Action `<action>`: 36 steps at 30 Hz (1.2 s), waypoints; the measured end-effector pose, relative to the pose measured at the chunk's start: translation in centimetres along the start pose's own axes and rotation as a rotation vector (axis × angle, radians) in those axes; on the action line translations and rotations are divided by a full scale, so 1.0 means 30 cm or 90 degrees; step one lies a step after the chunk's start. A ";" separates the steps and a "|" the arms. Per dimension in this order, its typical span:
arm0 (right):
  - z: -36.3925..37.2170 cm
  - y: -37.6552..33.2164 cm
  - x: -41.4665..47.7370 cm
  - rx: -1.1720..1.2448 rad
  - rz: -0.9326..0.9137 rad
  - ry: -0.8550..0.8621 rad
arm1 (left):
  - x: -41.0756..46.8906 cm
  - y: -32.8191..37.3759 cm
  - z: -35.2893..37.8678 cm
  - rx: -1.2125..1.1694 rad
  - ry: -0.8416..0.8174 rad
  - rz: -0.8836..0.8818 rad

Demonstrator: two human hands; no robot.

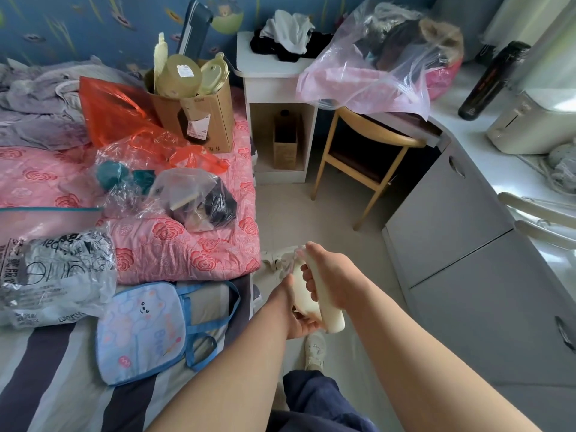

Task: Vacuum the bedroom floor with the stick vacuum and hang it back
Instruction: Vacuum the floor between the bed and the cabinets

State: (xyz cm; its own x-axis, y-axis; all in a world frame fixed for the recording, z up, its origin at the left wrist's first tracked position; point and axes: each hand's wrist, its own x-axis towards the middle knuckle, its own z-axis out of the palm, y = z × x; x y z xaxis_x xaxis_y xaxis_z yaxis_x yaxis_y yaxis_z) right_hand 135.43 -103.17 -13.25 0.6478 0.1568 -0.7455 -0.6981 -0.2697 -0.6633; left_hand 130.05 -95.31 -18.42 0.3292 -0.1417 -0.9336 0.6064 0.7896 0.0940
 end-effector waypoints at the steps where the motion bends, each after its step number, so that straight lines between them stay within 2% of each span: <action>1: 0.001 -0.001 0.000 0.003 -0.003 -0.001 | -0.003 0.002 0.001 0.005 0.002 0.001; 17: -0.057 -0.122 0.136 0.039 -0.011 -0.005 | 0.087 0.081 0.123 -0.035 0.047 0.067; 36: -0.183 -0.344 0.382 0.050 -0.007 -0.048 | 0.266 0.245 0.354 -0.082 0.029 0.131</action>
State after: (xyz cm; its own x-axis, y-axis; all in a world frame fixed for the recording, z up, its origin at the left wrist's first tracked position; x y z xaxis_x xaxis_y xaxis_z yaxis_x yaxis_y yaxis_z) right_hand 151.74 -103.82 -14.60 0.6324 0.2316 -0.7392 -0.7149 -0.1930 -0.6720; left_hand 144.82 -96.97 -21.53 0.4012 0.0544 -0.9144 0.4325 0.8687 0.2415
